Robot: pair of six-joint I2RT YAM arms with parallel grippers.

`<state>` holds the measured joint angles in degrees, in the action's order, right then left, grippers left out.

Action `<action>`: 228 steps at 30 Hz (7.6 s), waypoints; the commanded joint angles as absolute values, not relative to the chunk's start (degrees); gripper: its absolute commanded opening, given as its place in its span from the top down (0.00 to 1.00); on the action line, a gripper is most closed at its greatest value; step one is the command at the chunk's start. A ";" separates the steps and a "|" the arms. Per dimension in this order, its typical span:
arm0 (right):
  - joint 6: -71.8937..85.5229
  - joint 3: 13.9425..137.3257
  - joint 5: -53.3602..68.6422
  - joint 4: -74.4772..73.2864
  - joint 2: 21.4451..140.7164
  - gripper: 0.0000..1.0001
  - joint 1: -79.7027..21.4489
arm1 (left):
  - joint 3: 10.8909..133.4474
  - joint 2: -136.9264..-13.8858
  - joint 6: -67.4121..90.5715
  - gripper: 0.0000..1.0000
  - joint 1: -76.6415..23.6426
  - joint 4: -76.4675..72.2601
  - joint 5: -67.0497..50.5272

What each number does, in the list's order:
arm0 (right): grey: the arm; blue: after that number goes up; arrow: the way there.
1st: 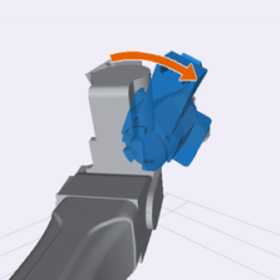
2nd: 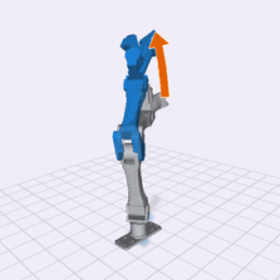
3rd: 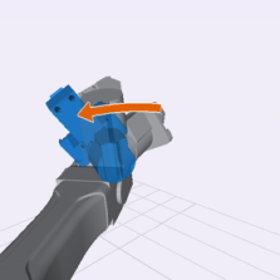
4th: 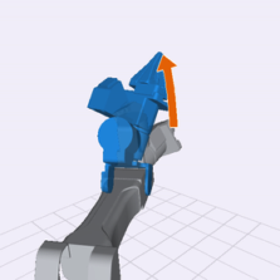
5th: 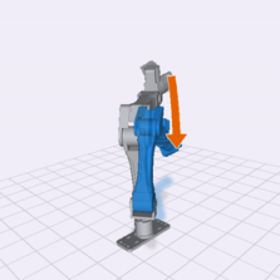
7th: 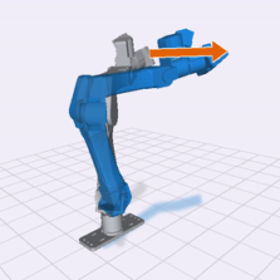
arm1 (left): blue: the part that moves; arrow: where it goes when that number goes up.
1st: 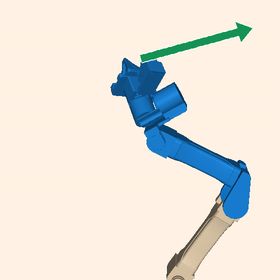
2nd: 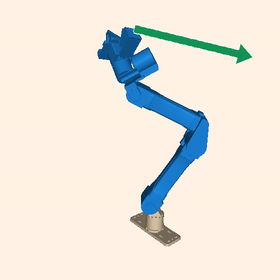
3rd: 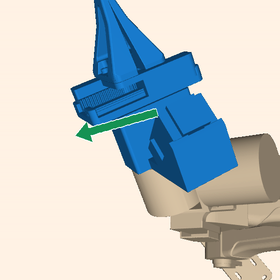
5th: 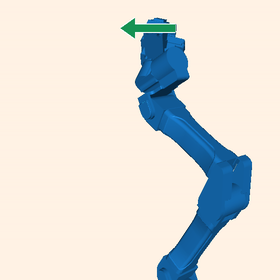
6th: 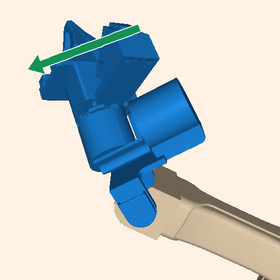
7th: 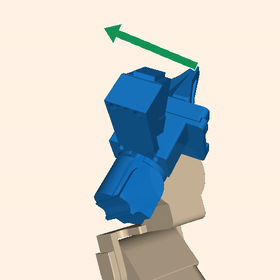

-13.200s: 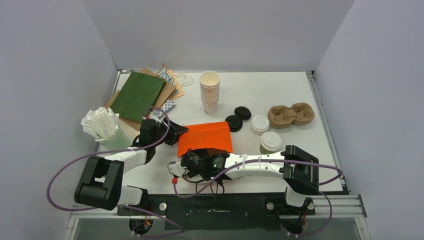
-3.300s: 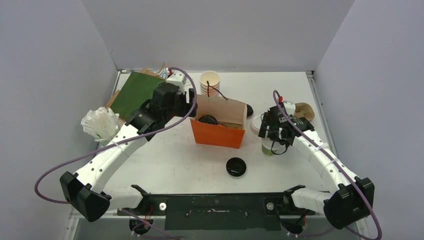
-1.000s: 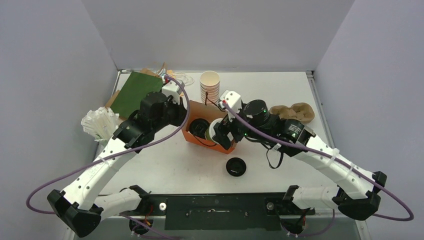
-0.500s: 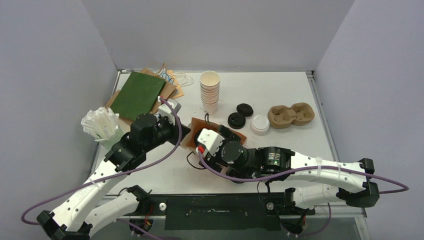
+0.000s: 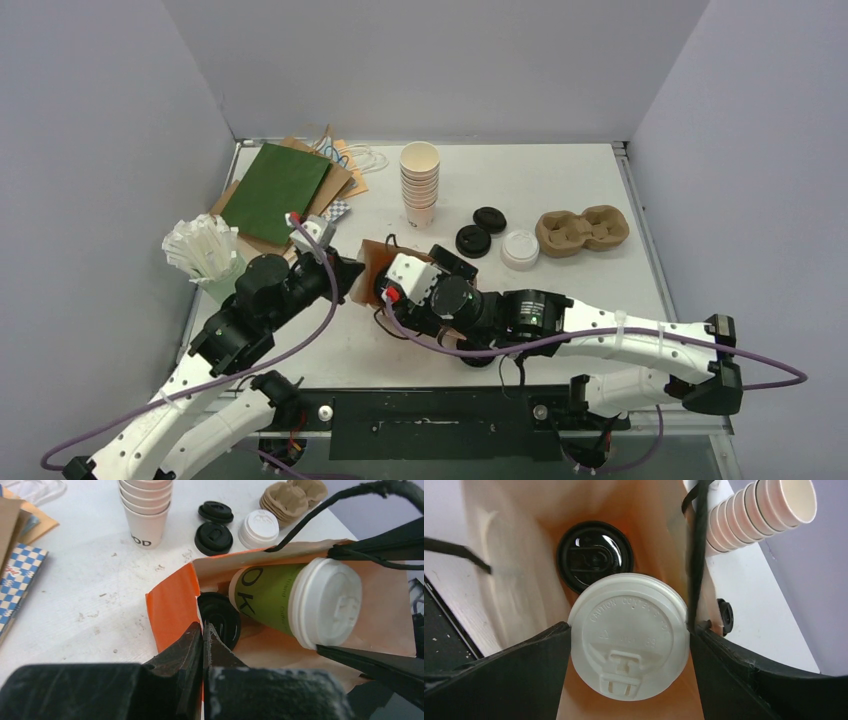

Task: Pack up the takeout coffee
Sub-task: Place the coffee cup on the cup tray.

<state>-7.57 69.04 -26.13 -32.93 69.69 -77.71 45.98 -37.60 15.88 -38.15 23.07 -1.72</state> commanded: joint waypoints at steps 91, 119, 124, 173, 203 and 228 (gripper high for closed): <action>-29.31 76.02 -27.93 -38.01 86.76 0.55 -74.48 | 40.09 -31.95 15.15 1.00 -38.38 23.76 -8.50; -33.86 59.67 -30.93 -25.65 79.88 0.56 -71.64 | 38.93 -30.69 15.38 1.00 -38.41 21.70 -14.27; -35.62 56.09 -29.09 -21.83 78.05 0.56 -70.62 | 37.90 -30.46 18.05 1.00 -38.40 20.11 -15.79; -47.81 43.06 -29.69 -10.00 69.16 0.59 -69.61 | 39.50 -32.91 23.29 0.90 -38.52 17.41 -22.71; -46.27 42.41 -24.81 -11.15 65.37 0.59 -69.44 | 64.95 -55.11 25.08 0.42 -24.48 25.46 -8.83; -44.16 41.25 -18.15 -8.93 63.81 0.59 -66.04 | 45.26 -83.73 41.95 0.51 -12.06 -19.29 -25.78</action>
<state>-45.60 41.65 -19.40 -12.16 64.99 -66.65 45.32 -80.20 39.09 -11.60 -9.19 -25.98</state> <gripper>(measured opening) 0.804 0.496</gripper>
